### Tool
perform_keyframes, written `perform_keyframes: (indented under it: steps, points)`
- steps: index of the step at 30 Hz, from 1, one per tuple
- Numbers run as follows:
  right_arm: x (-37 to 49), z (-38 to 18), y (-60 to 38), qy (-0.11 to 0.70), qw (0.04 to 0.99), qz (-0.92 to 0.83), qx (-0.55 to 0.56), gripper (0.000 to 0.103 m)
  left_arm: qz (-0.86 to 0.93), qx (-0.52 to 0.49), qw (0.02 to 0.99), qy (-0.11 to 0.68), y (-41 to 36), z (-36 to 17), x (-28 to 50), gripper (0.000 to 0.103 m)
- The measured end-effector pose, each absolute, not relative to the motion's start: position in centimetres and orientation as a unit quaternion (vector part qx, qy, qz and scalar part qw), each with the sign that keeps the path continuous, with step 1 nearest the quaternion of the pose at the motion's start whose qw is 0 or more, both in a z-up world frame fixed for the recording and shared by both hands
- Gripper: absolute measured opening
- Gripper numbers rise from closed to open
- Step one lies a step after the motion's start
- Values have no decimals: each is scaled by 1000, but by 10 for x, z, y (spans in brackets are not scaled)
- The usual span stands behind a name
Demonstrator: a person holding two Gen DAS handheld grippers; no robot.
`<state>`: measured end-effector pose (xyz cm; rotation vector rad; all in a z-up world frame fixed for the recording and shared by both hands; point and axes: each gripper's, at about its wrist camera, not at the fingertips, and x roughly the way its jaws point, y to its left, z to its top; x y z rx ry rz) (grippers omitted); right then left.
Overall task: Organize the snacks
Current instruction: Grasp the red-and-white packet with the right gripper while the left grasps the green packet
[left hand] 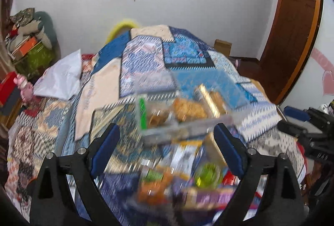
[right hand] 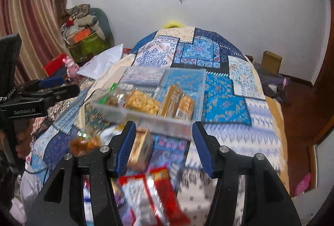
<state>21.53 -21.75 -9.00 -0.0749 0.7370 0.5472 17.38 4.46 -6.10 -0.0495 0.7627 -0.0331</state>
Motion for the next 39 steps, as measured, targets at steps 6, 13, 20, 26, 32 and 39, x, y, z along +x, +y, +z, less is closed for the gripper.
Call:
perform_keyframes:
  steps: [6,13,20,26,32,39]
  points:
    - [183,-106,-224,373,887,271,-36,62,3,-30,915,402,62,-91,123,92]
    - [169,-144,-227,413,869,269,-33,63,7,-61,889,454,75,-140,84,92]
    - [173,-186,-219,470,839,270,-54,65,-6,-61,881,469,72,-163,61,92]
    - [176,-194,-215,467,841,263,-66,84,-9,-65,872,485,68,-184,56,92]
    - [185,-208,-211,483,834,259,-66,85,-8,-69,872,485,66,-198,54,77]
    - [183,-205,-219,476,839,261,-45,68,-9,-74,877,474,65,-198,54,54]
